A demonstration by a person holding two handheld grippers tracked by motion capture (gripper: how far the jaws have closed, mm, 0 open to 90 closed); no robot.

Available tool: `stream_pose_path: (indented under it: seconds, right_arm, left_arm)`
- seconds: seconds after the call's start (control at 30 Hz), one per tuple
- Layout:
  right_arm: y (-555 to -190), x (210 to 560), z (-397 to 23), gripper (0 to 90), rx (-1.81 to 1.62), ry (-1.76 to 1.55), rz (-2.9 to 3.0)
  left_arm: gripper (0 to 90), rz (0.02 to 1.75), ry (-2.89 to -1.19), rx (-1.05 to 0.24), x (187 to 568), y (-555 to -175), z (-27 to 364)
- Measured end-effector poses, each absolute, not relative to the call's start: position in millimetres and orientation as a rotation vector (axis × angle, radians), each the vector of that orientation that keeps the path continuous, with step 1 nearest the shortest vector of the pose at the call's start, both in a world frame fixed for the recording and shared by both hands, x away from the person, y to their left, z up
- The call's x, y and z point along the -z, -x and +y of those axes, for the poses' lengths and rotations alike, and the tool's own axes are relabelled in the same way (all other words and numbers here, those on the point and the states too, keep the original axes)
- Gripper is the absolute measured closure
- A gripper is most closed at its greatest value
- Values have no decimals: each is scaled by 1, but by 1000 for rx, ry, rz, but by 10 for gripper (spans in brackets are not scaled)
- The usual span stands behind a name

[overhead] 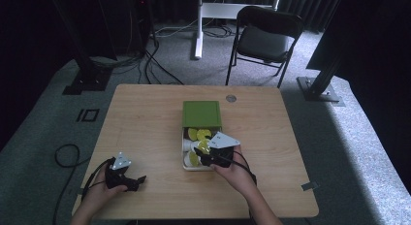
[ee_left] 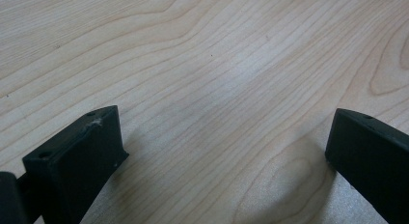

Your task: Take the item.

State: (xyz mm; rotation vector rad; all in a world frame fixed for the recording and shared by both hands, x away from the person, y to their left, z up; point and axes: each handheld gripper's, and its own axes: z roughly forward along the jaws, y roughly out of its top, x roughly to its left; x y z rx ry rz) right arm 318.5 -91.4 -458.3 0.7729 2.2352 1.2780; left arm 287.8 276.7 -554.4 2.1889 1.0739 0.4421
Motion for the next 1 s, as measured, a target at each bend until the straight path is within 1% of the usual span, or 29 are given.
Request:
stream_pose_path:
  seconds: [0.27, 0.57, 0.83, 1.0]
  right_arm:
    - [-333, 437, -106, 407, -1304, -801, 2134]
    - [-356, 429, -133, 407, -1292, -895, 2003]
    - [-376, 435, -153, 407, -1251, -987, 1901]
    - [-395, 456, -164, 406, -1213, -1072, 1855]
  left_arm:
    - [7, 1073, -2188, -444, 555, -288, 277]
    - [7, 1070, -2191, -445, 554, -288, 277]
    - [7, 1079, -2186, -448, 554, -288, 277]
    - [7, 1078, -2188, -448, 554, -288, 277]
